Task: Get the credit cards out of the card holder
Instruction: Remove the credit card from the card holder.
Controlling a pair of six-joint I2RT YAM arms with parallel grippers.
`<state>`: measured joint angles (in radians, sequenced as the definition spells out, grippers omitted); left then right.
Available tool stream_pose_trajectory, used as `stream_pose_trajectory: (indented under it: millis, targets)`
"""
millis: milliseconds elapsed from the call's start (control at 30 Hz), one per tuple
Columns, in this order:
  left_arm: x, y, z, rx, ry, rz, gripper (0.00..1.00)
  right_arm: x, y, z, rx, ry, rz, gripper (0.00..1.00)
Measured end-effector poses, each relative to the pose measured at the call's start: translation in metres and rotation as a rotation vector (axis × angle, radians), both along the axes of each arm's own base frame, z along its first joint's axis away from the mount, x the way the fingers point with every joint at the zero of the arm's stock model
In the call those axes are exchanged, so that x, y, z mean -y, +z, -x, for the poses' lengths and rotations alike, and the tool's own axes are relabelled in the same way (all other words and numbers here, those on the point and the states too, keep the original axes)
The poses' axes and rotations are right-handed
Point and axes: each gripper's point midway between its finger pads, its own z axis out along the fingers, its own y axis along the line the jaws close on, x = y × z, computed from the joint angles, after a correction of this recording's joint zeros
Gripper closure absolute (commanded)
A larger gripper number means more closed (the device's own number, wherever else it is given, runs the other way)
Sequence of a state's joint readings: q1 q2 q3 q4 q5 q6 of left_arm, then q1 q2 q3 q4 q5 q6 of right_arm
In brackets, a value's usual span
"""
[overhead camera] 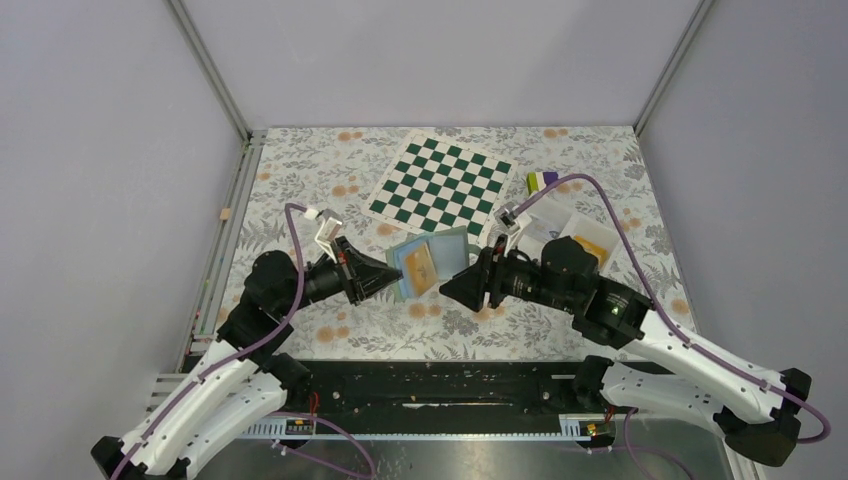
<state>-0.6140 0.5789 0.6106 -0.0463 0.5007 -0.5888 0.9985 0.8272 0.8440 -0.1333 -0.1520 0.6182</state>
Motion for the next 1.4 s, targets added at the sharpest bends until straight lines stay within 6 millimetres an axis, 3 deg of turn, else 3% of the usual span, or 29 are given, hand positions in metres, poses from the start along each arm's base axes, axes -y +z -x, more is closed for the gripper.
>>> stream_pose_trajectory:
  millis: [167, 400, 533, 1400]
  targets:
    - [0.004, 0.006, 0.010, 0.007, -0.061, 0.032, 1.00, 0.004, 0.020, -0.002, 0.052, 0.030, -0.023, 0.44]
    - [0.013, 0.008, 0.024, -0.012, -0.164, 0.071, 1.00, 0.002, 0.025, 0.005, 0.049, 0.091, -0.054, 0.45]
    - [0.016, 0.010, 0.031, -0.018, -0.220, 0.081, 1.00, 0.004, 0.030, -0.005, 0.040, 0.096, -0.081, 0.44]
    - [0.017, 0.022, 0.044, 0.022, -0.289, 0.117, 1.00, -0.003, 0.019, 0.006, -0.016, 0.215, -0.120, 0.43]
